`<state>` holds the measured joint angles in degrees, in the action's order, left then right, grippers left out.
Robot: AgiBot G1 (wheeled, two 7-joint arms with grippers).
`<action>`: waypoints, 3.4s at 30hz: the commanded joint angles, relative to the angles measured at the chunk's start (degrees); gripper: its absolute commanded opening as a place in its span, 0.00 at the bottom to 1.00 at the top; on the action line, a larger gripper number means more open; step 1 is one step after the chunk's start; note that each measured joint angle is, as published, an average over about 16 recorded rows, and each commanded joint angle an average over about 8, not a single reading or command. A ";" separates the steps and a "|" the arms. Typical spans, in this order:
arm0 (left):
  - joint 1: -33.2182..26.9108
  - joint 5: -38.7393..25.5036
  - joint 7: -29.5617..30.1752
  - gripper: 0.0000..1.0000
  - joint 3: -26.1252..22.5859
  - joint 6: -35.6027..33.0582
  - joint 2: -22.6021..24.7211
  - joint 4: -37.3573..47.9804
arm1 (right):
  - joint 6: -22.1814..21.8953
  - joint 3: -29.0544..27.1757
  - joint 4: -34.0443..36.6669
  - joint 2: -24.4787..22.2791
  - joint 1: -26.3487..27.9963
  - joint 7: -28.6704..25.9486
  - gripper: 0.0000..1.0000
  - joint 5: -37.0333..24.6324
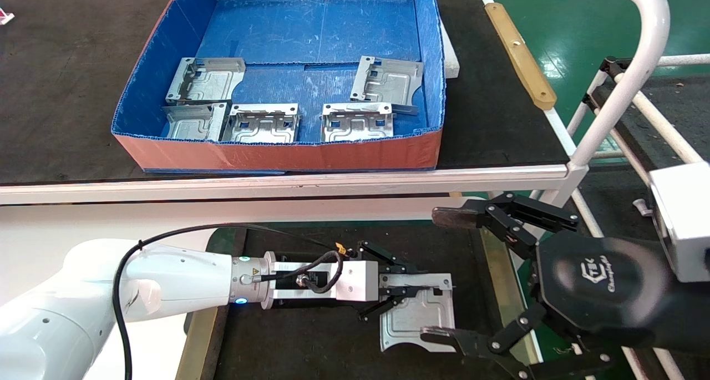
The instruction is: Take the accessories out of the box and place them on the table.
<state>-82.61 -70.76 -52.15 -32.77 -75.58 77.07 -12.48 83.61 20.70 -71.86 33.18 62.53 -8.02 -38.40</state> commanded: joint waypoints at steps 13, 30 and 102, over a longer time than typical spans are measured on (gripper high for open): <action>0.82 2.45 0.05 0.00 -1.87 1.77 0.88 0.30 | 0.00 0.01 0.00 0.00 0.00 0.00 1.00 0.00; 2.92 7.24 5.94 0.00 -7.64 9.52 1.18 -5.10 | 0.00 0.01 0.00 0.00 0.00 0.01 1.00 0.01; 16.54 24.04 49.04 1.00 10.05 -4.67 -31.09 -47.24 | -0.02 0.02 0.02 -0.01 0.00 0.02 1.00 0.03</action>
<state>-66.35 -47.03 -4.00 -23.14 -79.90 46.69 -58.83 83.59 20.72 -71.84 33.17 62.53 -7.99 -38.37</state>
